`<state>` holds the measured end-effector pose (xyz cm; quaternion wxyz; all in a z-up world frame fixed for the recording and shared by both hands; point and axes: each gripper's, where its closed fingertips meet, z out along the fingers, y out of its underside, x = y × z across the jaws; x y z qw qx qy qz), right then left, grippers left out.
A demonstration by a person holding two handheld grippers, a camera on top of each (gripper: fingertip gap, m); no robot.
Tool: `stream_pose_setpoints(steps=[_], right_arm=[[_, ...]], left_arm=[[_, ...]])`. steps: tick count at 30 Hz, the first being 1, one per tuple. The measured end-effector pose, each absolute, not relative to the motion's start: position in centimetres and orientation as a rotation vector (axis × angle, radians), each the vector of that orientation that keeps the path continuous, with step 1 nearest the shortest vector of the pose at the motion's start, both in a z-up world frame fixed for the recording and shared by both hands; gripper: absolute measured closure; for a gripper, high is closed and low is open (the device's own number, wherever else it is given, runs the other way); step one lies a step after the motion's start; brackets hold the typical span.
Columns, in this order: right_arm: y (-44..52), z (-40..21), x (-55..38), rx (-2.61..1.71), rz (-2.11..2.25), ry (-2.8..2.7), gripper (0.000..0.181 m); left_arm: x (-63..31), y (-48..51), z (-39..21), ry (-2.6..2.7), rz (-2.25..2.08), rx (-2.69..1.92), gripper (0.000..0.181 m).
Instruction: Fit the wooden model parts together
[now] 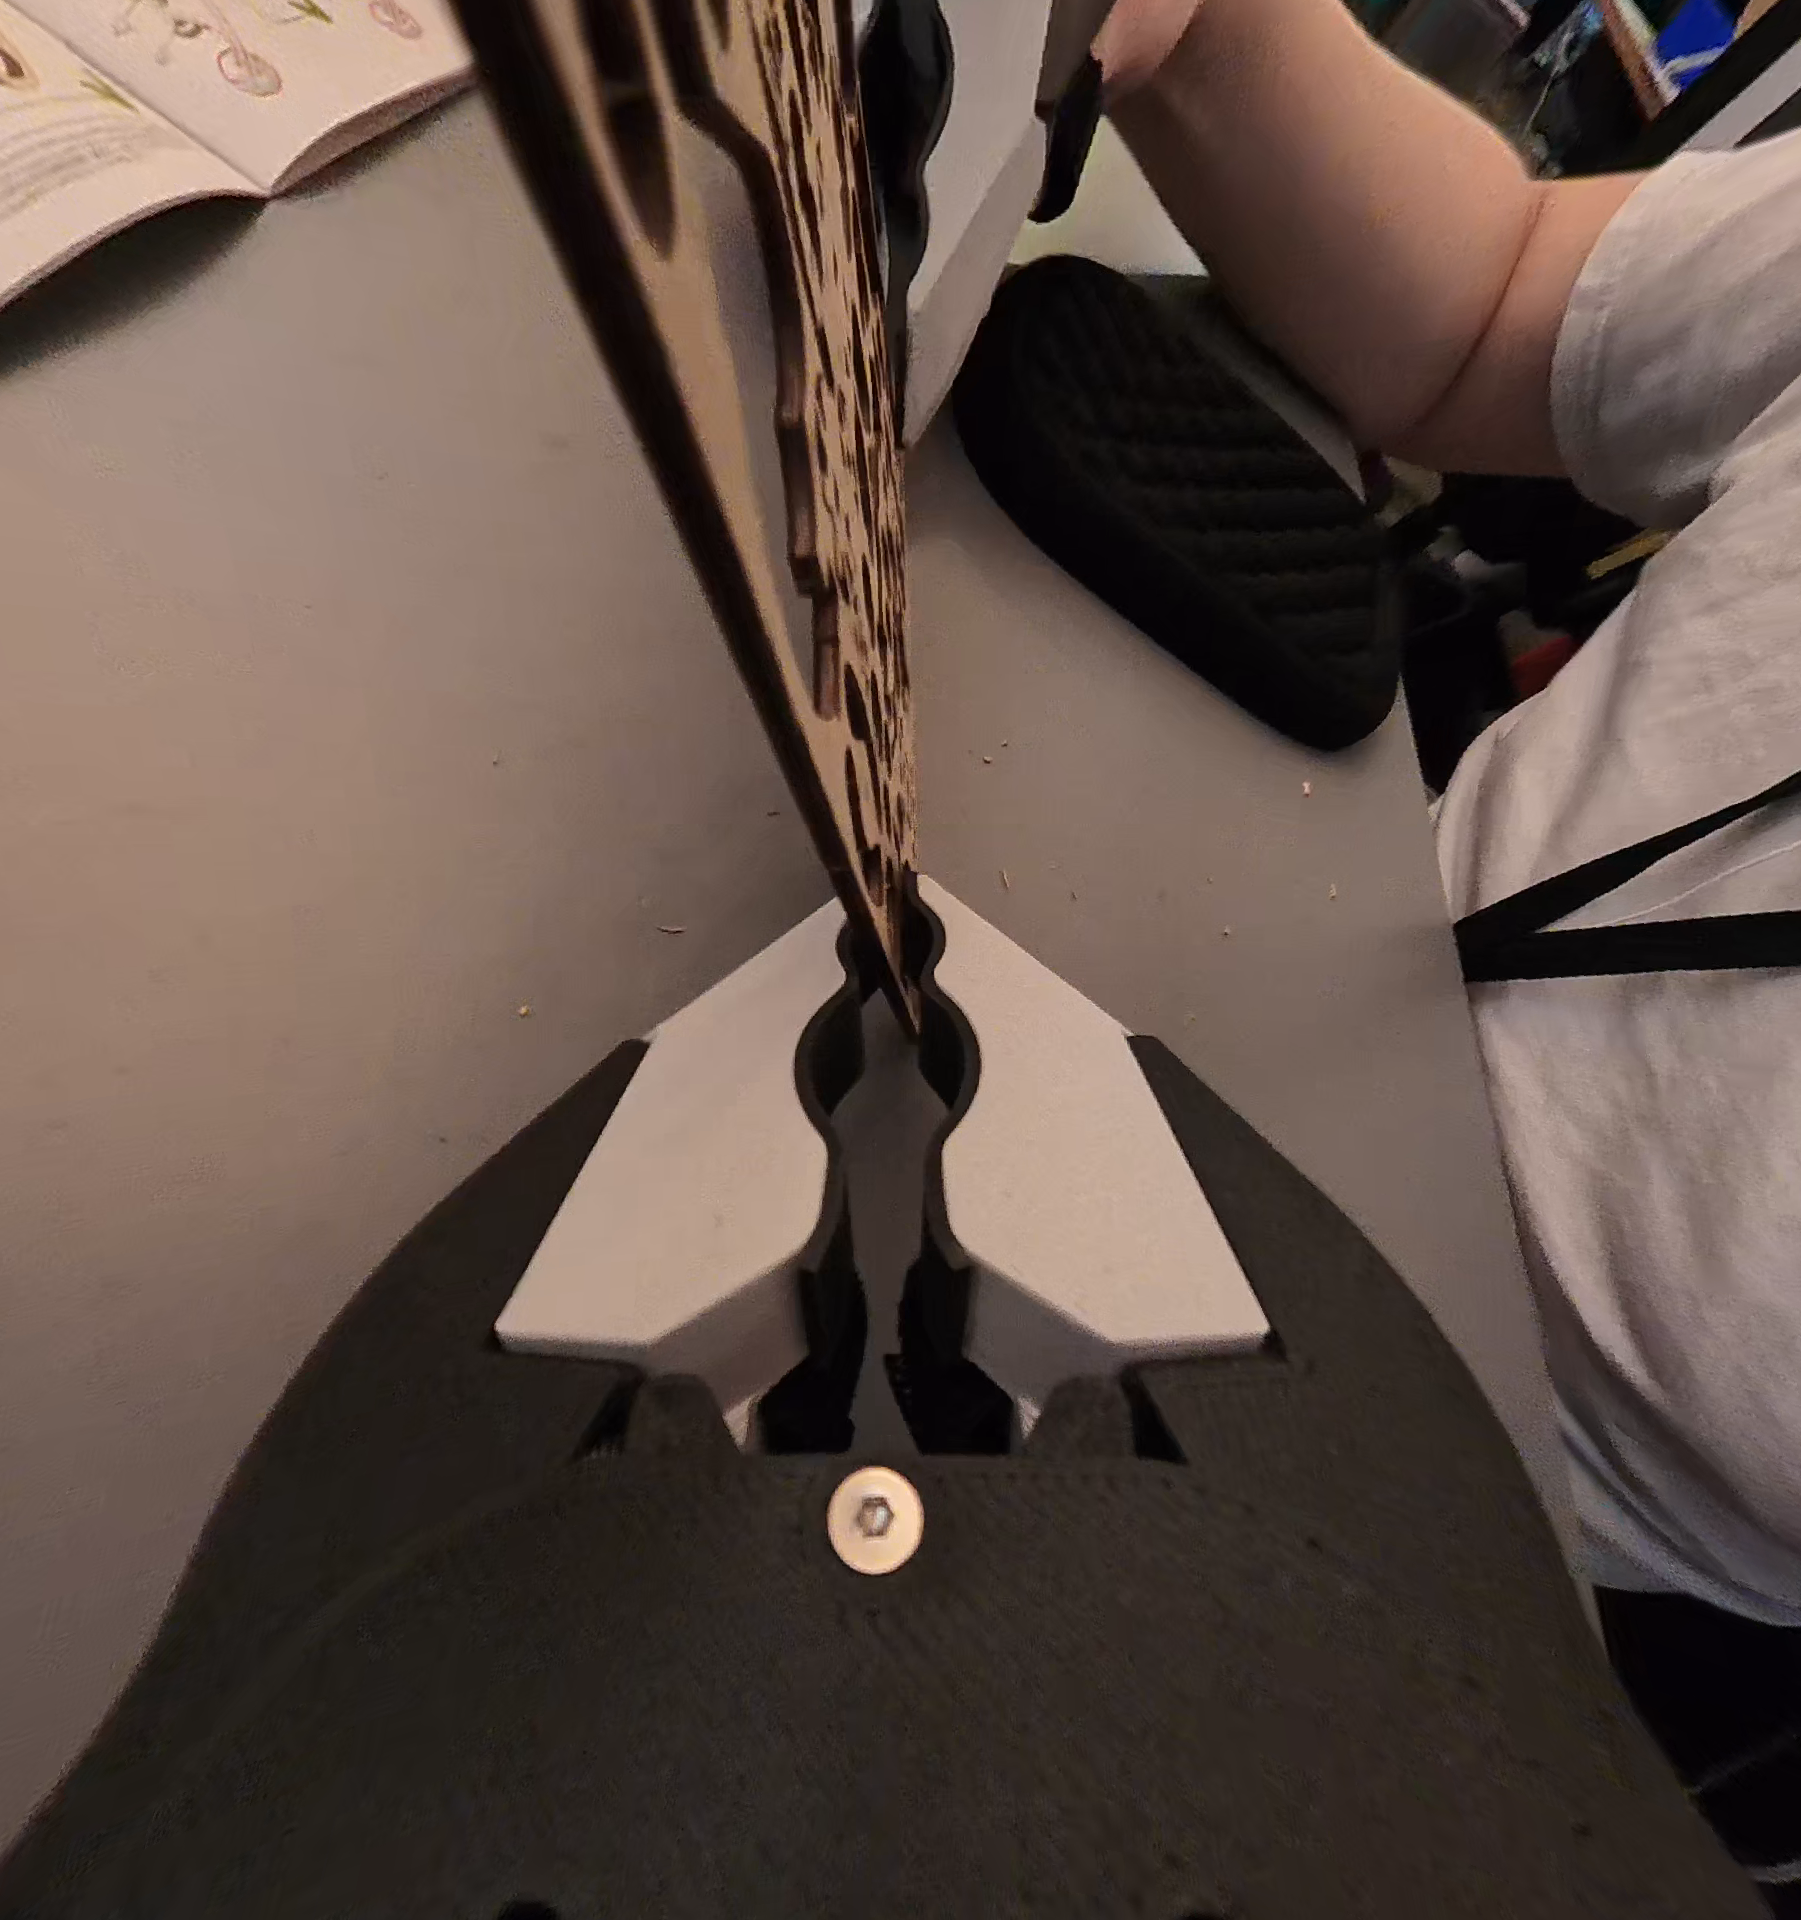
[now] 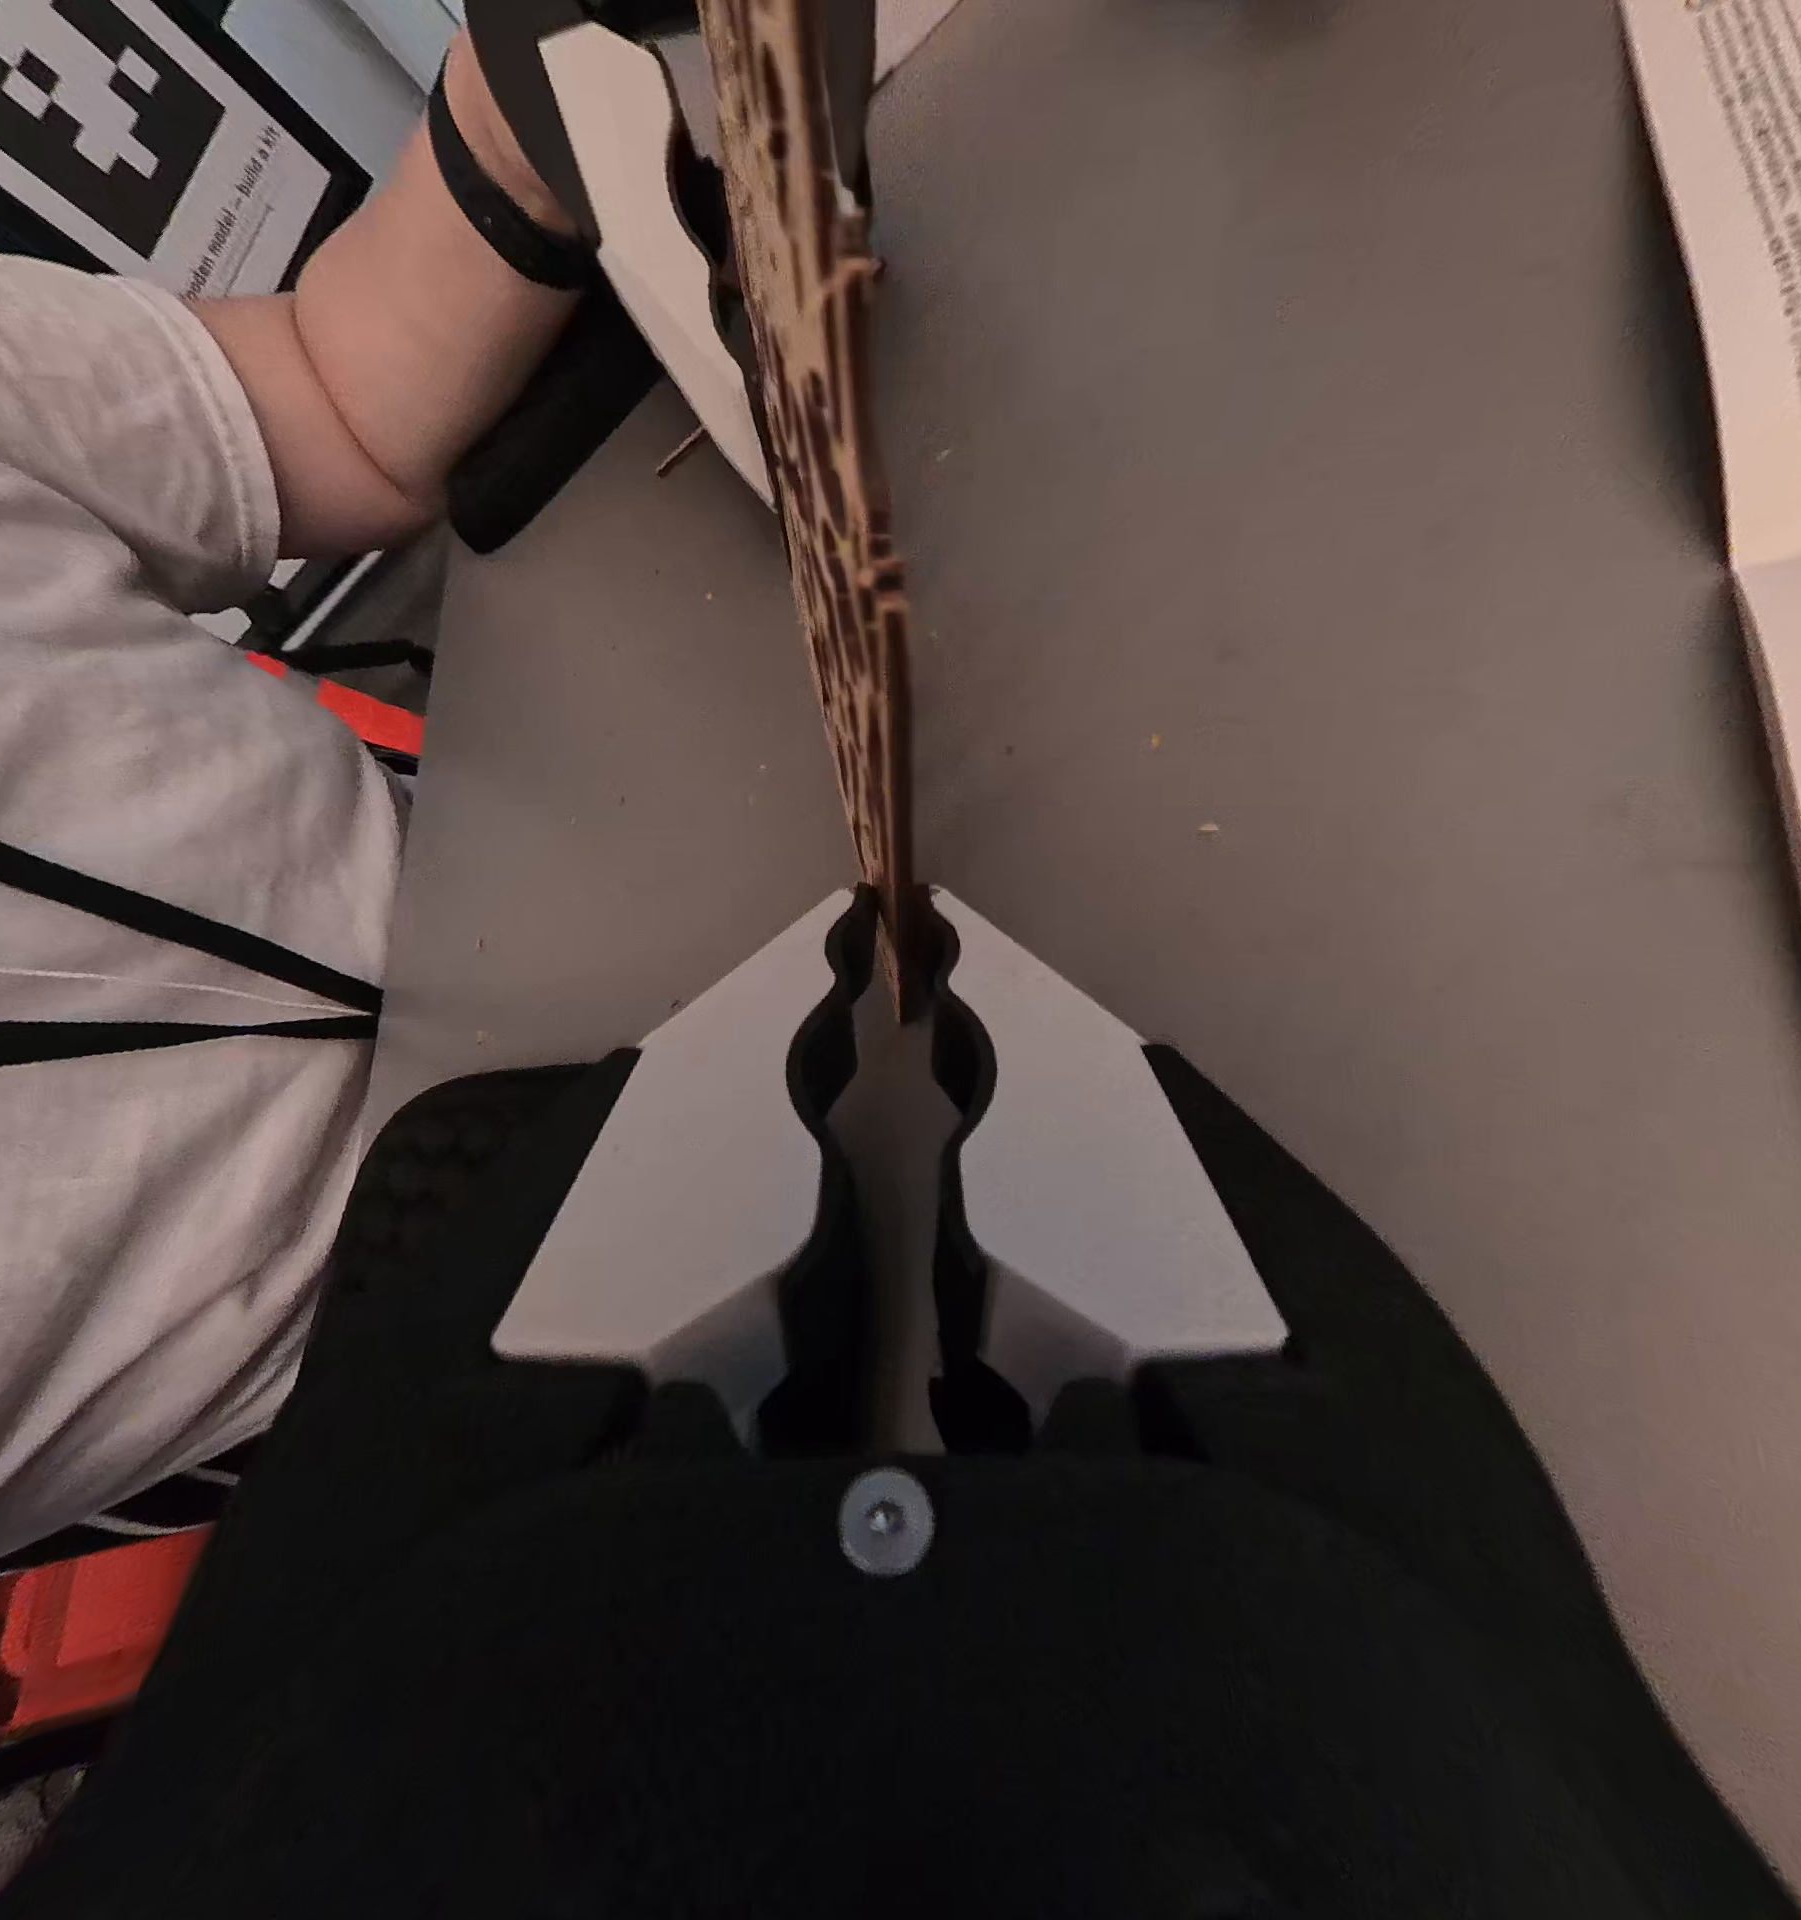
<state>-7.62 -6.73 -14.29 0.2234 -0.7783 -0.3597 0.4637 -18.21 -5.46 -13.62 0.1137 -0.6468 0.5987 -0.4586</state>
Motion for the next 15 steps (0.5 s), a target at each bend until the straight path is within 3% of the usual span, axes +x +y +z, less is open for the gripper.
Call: stream_pose_setpoints(steps=[15], right_arm=[[-6.19,-14.91,-7.42,-2.292,1.276,-0.848,0.174]], left_arm=[[-18.23,-5.32,-14.19,1.708,-1.423,-1.971,0.179]])
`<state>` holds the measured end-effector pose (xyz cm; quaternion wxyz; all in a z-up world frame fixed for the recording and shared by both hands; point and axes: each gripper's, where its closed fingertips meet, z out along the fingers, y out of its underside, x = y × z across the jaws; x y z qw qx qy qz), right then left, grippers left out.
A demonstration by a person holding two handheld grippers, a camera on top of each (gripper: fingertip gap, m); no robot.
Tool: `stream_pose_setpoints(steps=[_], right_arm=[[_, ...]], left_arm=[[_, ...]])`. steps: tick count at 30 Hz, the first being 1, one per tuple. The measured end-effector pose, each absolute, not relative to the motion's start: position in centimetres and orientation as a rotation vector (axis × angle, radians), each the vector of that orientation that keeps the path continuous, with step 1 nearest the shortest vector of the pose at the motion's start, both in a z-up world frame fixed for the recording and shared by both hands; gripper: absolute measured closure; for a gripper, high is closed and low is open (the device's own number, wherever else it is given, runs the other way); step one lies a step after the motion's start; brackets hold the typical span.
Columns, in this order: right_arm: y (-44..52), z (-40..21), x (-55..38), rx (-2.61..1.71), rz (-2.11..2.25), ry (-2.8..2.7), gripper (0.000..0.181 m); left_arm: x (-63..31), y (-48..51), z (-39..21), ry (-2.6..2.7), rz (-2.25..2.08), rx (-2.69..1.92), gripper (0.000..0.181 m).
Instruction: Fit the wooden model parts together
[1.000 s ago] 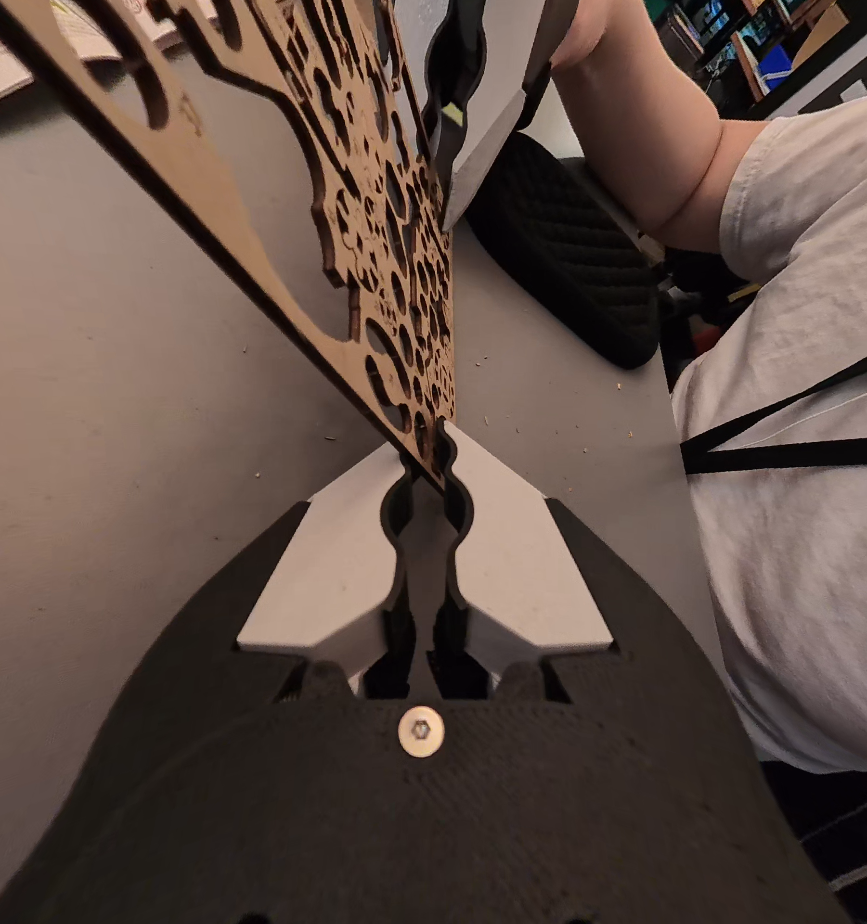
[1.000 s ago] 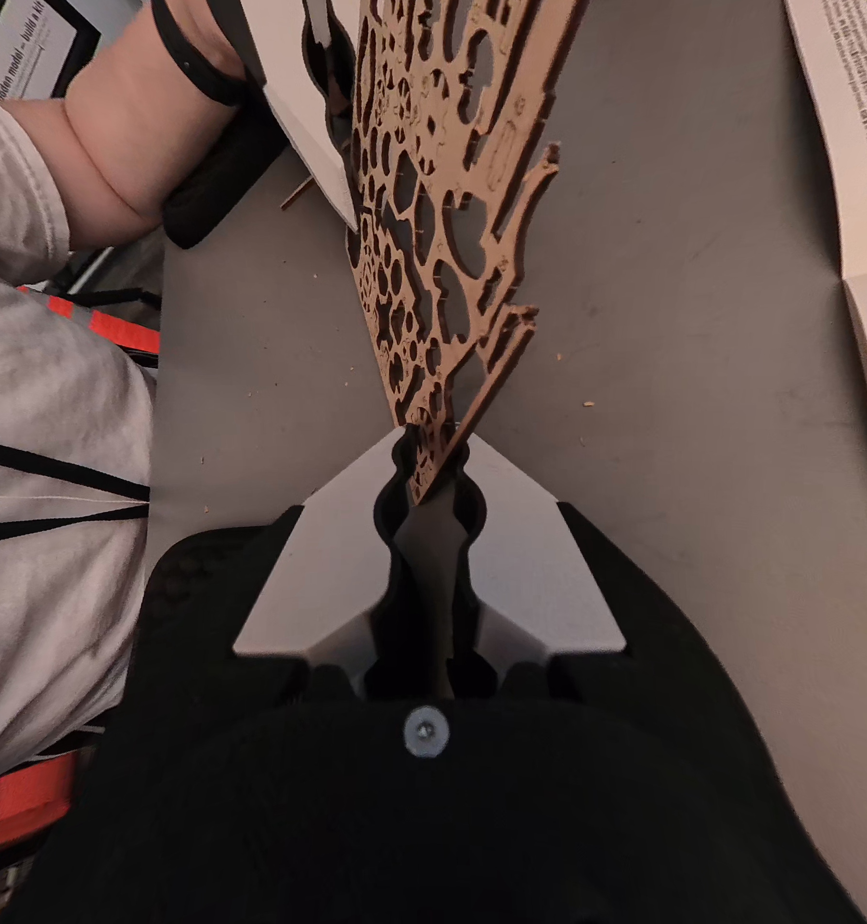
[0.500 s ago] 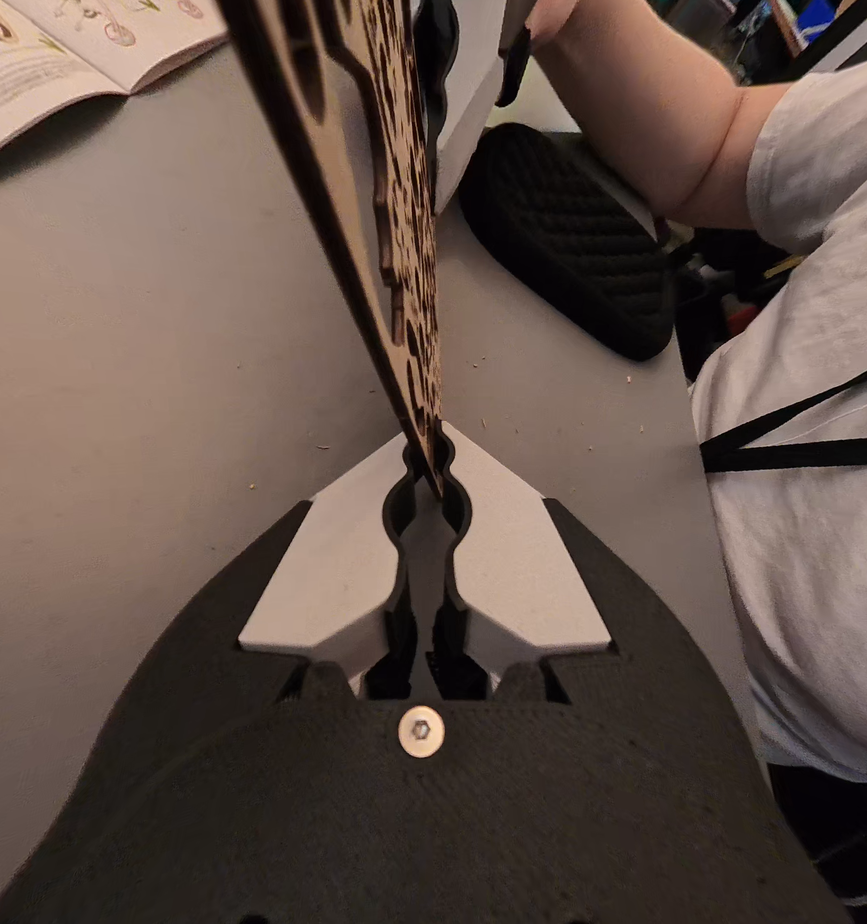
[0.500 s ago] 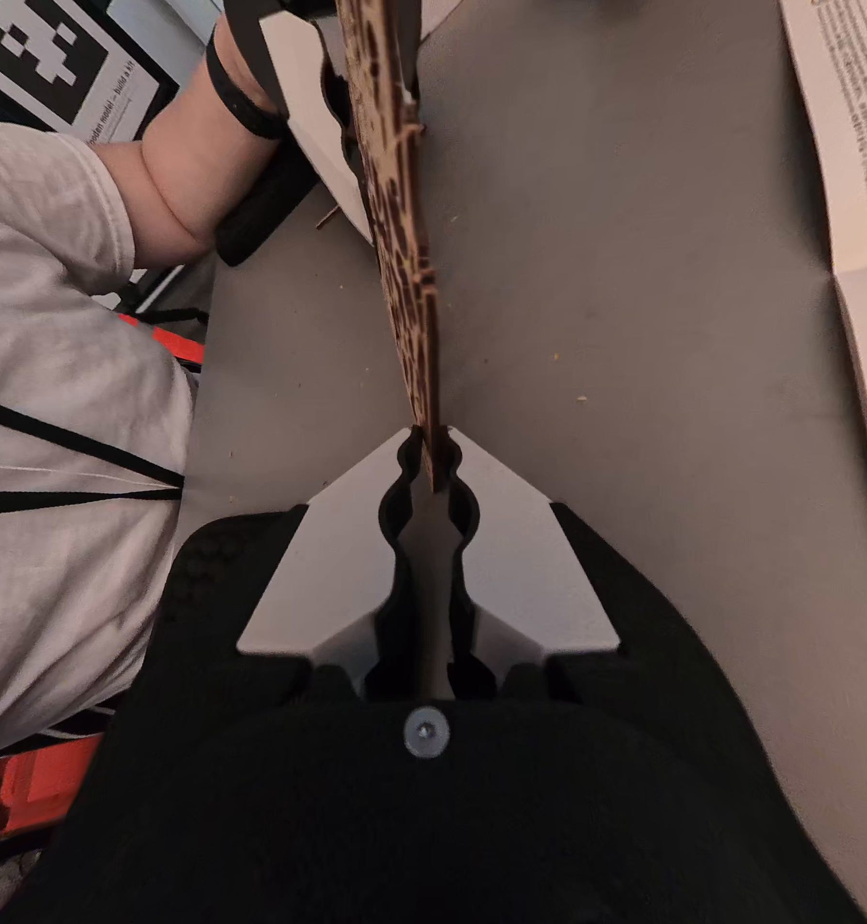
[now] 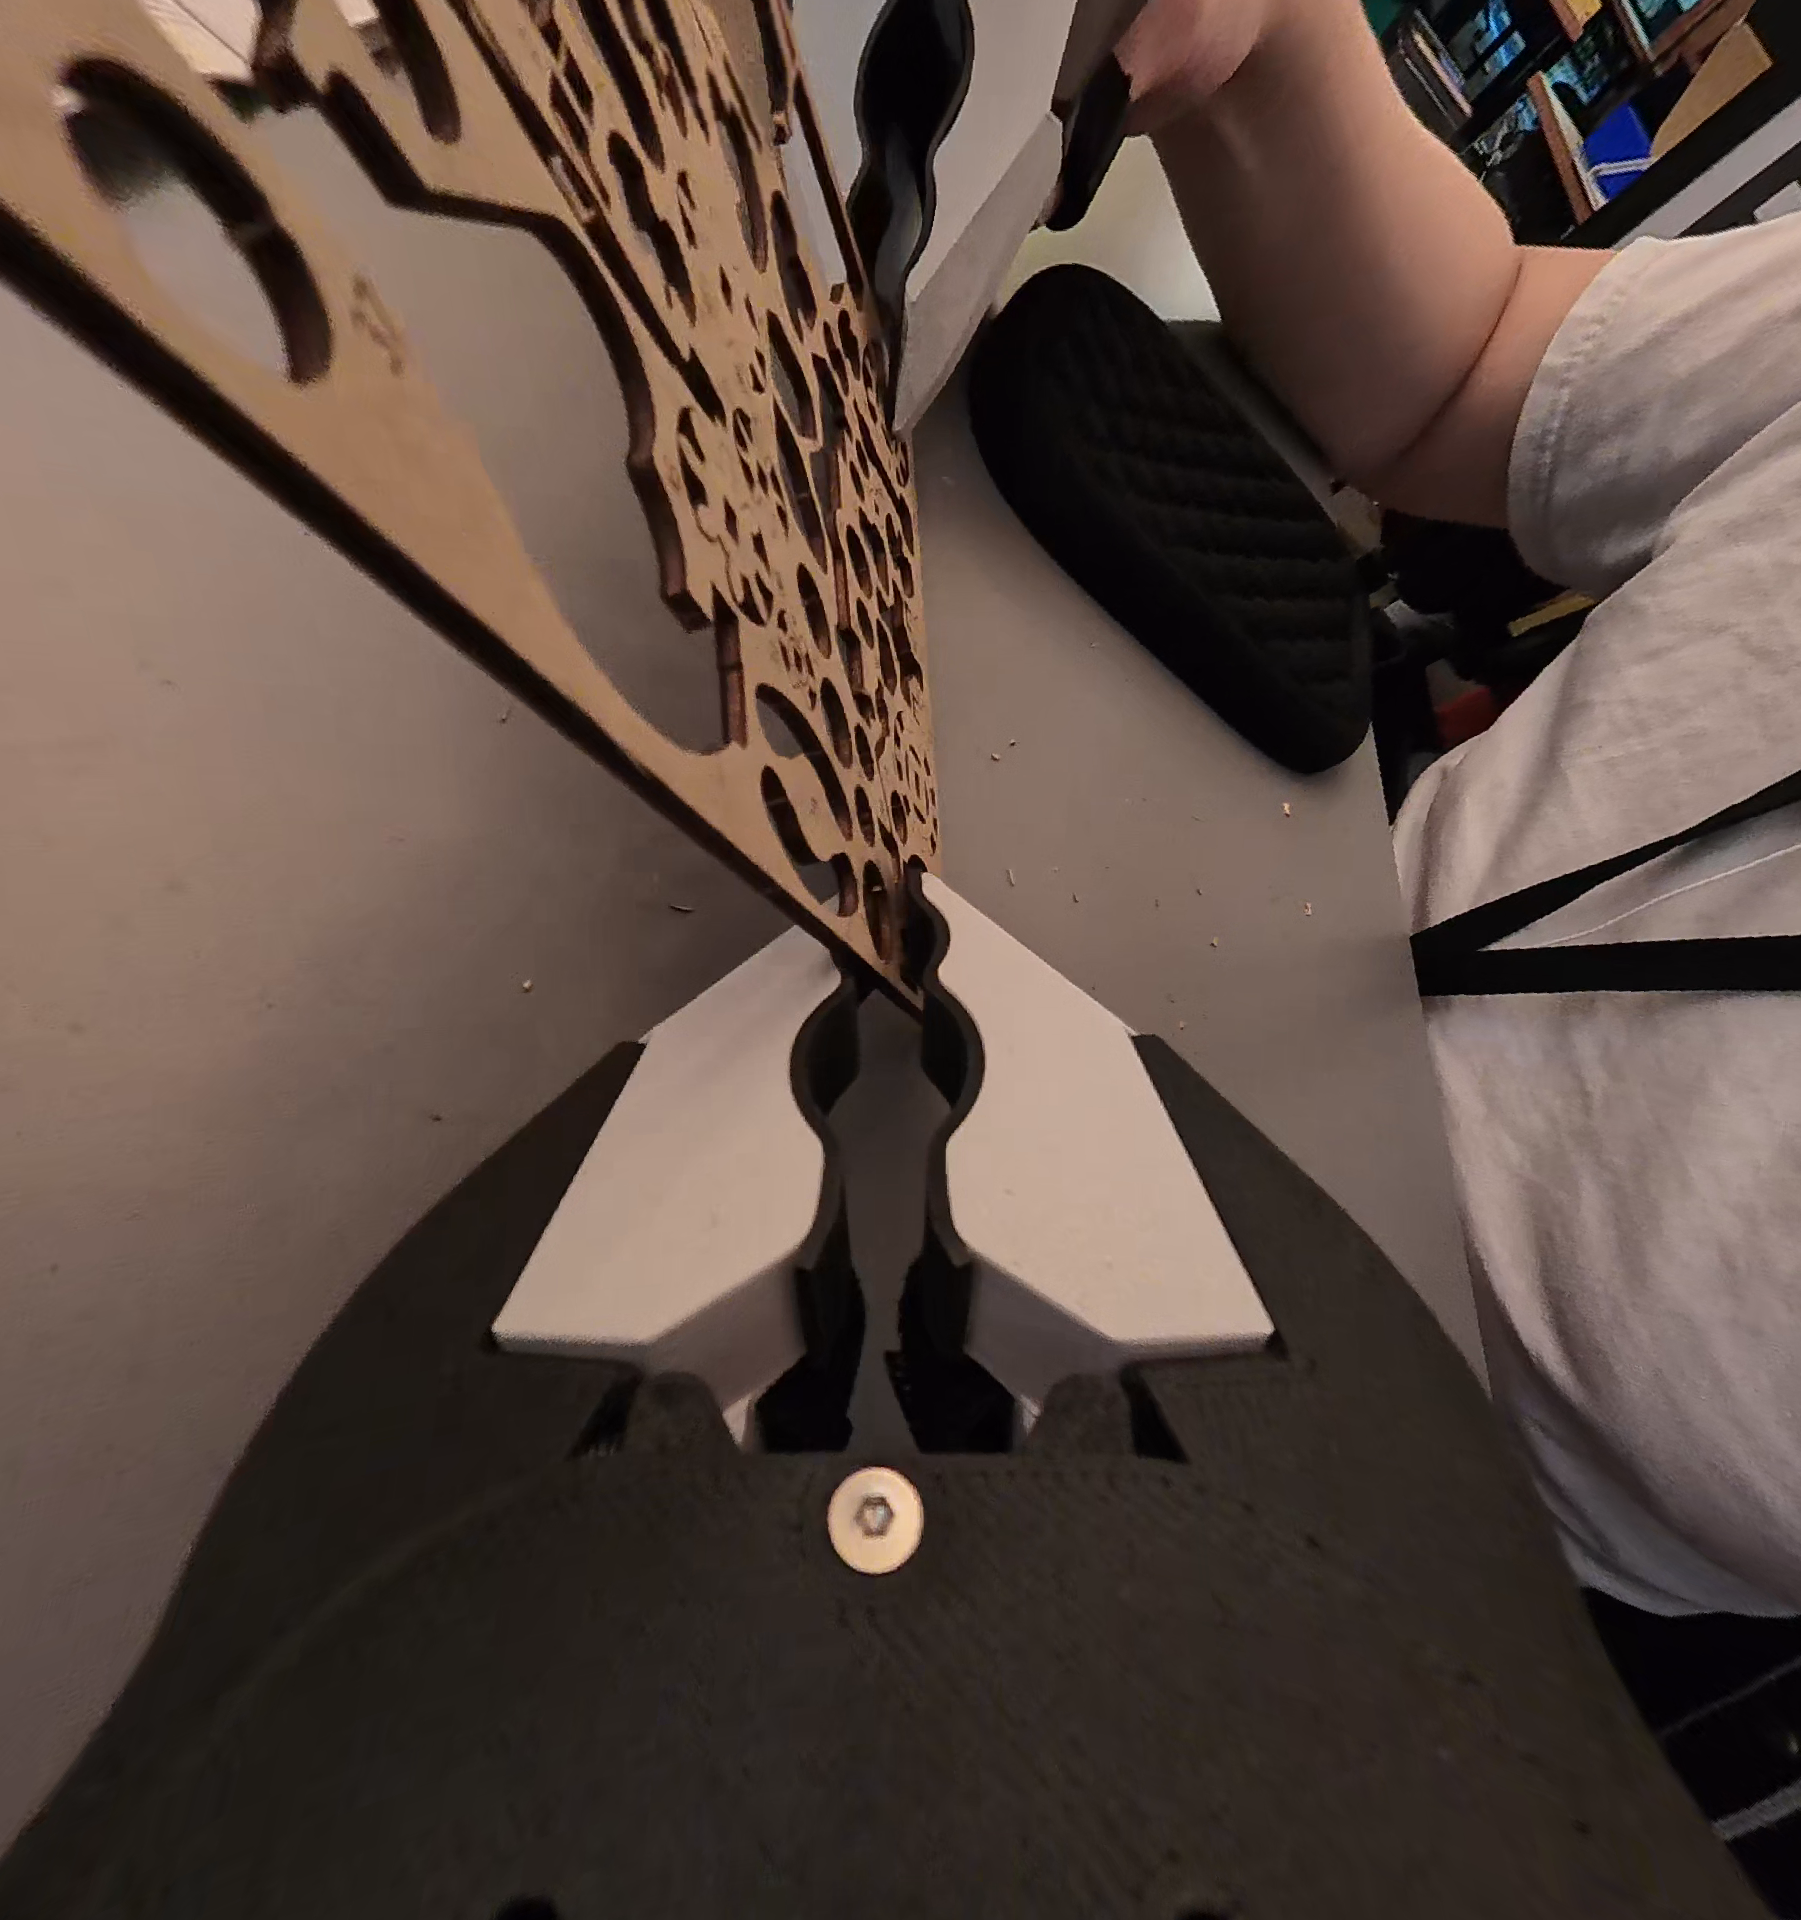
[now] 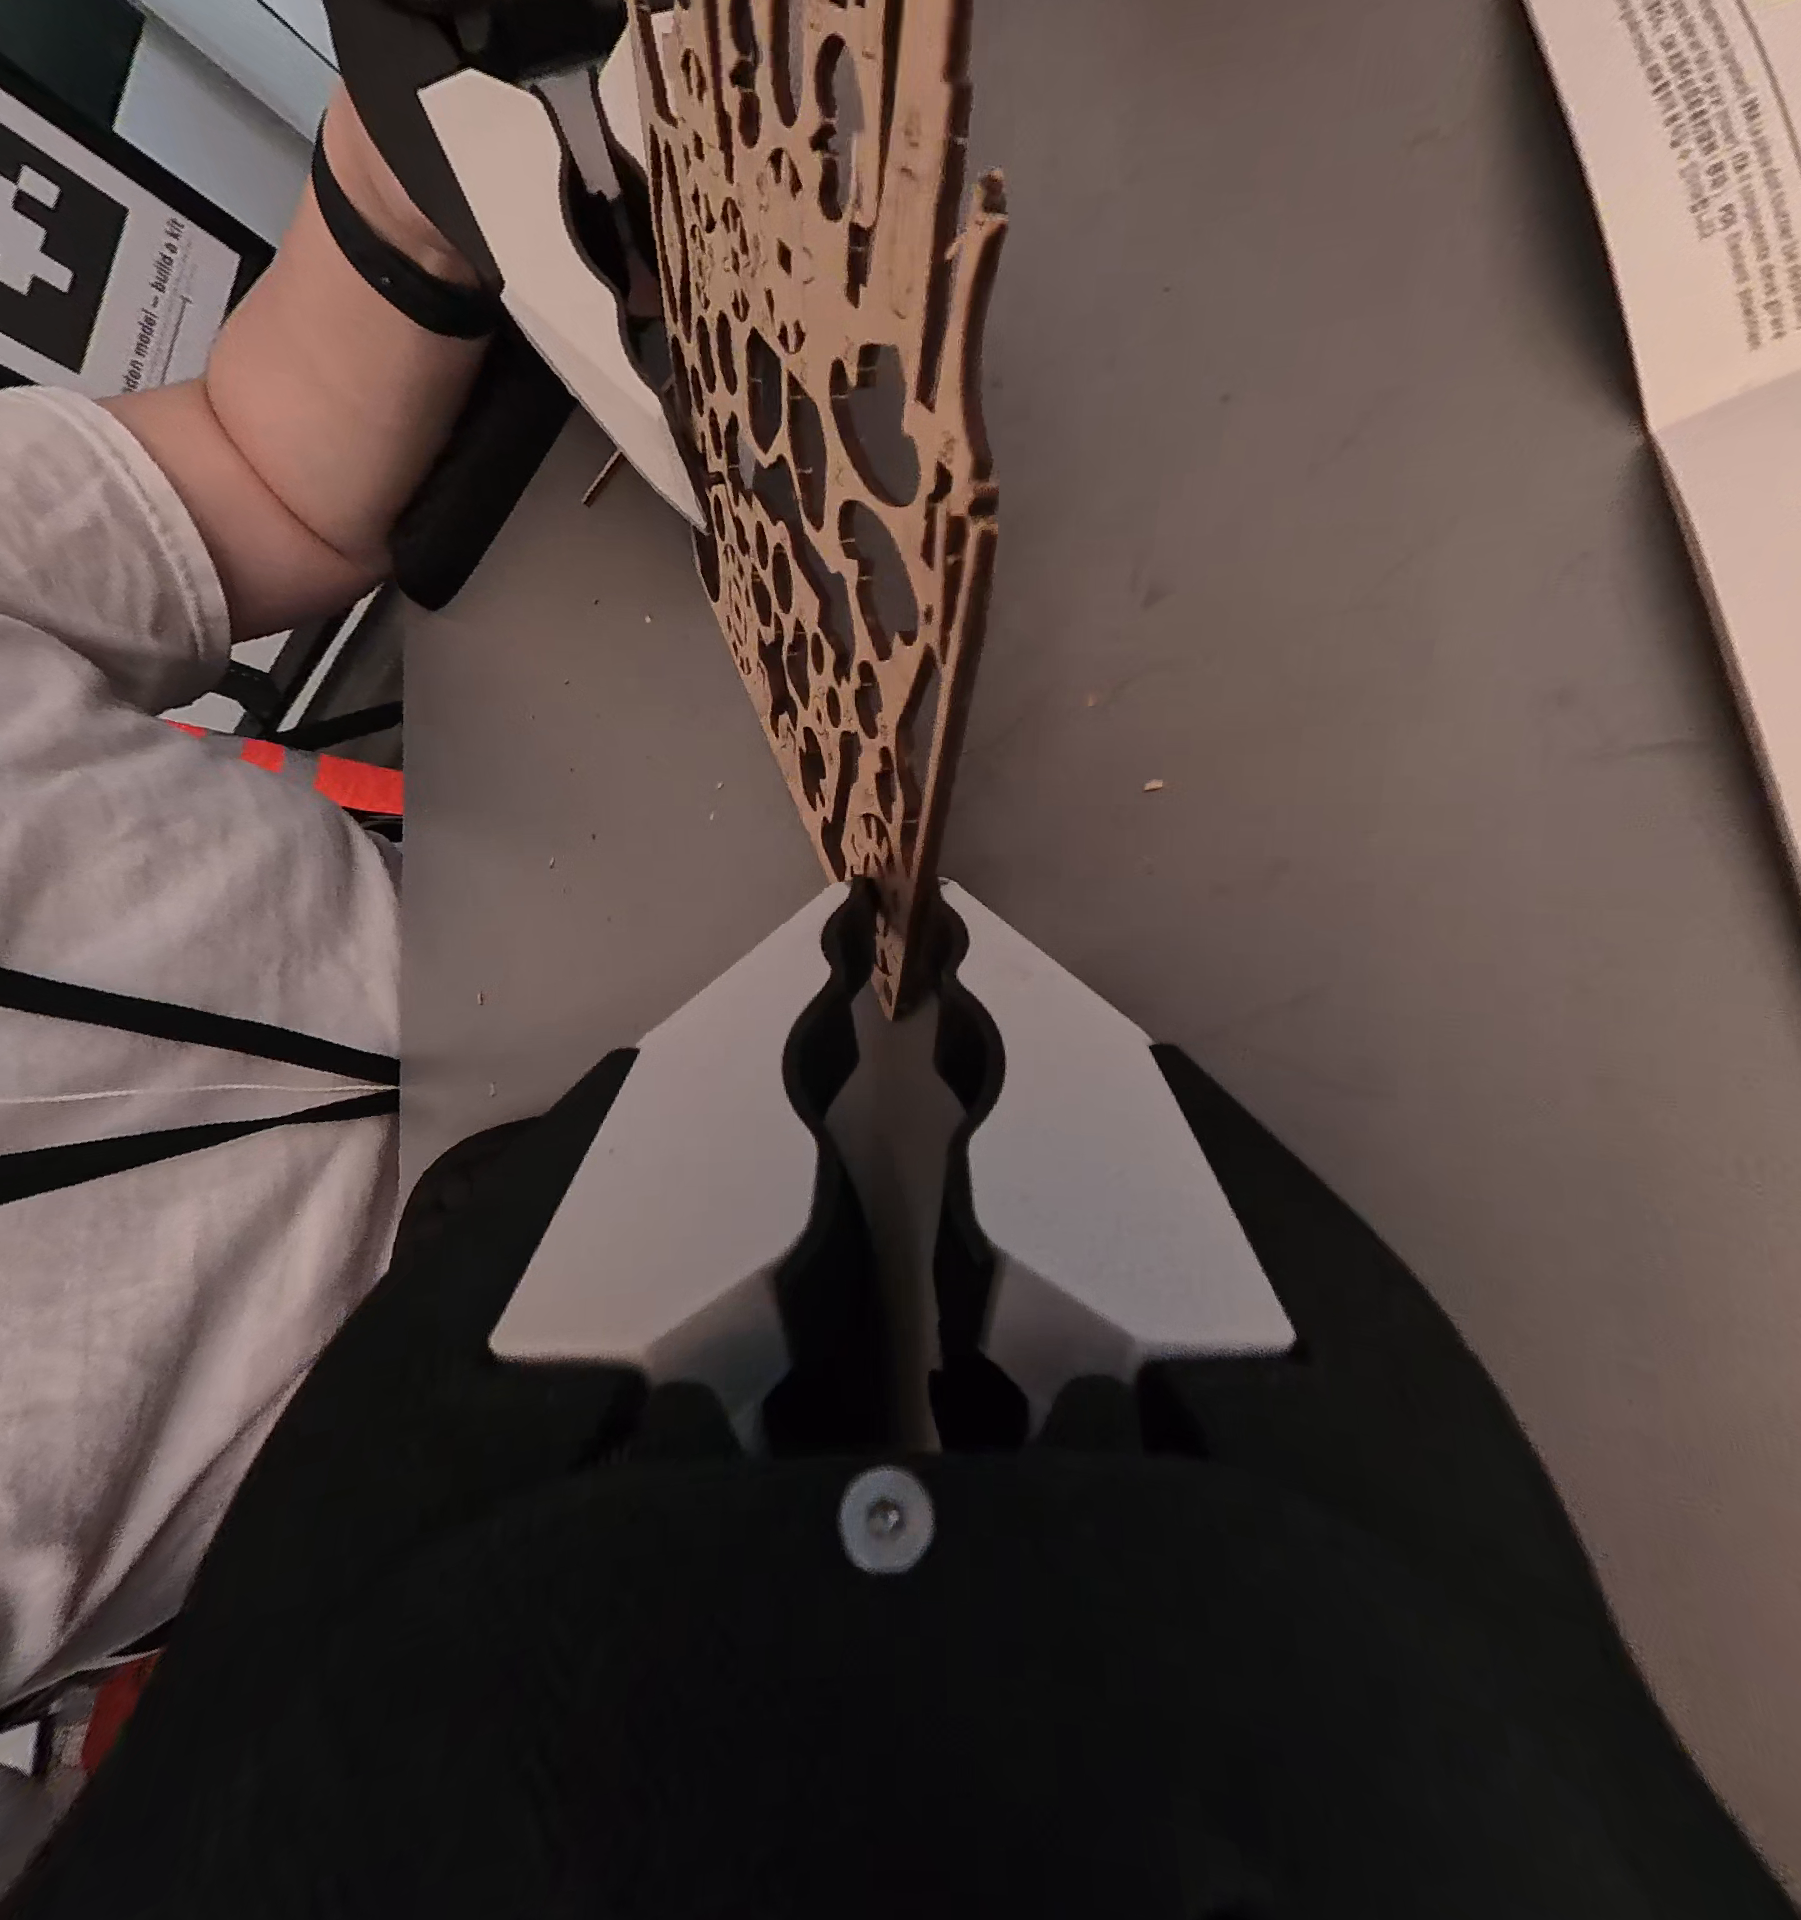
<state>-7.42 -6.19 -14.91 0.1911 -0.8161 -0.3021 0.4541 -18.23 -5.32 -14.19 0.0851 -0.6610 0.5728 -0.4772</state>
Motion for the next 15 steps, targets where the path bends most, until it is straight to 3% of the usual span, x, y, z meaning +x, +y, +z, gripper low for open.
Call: stream_pose_setpoints(steps=[8,15], right_arm=[[-5.92,-14.95,-7.22,-2.267,1.119,-0.932,0.172],[-5.86,-14.49,-7.31,-2.227,1.285,-0.852,0.174]], left_arm=[[-18.2,-5.47,-14.18,1.708,-1.433,-1.968,0.179],[-18.19,-5.75,-13.87,1.737,-1.395,-1.941,0.18]])
